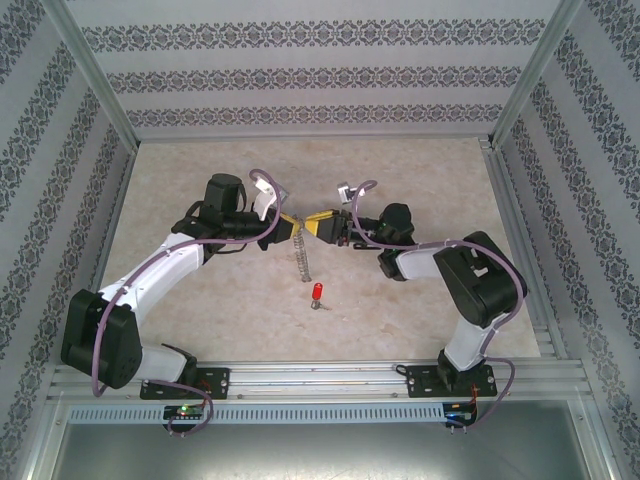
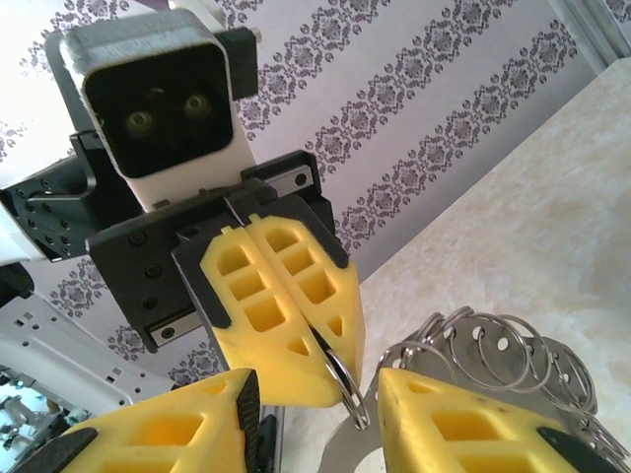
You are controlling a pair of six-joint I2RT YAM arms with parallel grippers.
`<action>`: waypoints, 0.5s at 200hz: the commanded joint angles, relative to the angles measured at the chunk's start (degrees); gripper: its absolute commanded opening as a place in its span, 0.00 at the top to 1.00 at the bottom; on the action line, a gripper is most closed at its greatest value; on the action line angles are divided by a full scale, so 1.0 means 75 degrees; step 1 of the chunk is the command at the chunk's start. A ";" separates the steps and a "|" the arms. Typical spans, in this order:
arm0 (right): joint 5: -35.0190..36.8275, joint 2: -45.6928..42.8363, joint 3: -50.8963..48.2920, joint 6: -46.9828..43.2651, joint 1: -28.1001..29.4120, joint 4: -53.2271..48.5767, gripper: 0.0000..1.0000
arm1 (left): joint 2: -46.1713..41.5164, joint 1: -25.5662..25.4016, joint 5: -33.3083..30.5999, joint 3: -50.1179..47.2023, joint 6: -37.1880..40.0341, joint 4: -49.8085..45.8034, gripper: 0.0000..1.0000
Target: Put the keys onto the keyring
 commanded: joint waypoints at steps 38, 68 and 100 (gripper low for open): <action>-0.0137 0.0255 0.0228 -0.0215 0.0179 0.0369 0.66 | -0.0056 -0.0073 0.0181 0.0300 0.0125 0.0070 1.00; -0.0151 0.0261 0.0273 -0.0213 0.0197 0.0369 0.71 | -0.0023 -0.0073 0.0201 0.0339 0.0125 0.0066 1.00; -0.0125 0.0270 0.0348 -0.0175 0.0214 0.0369 0.83 | 0.0001 -0.0071 0.0232 0.0327 0.0149 0.0040 1.00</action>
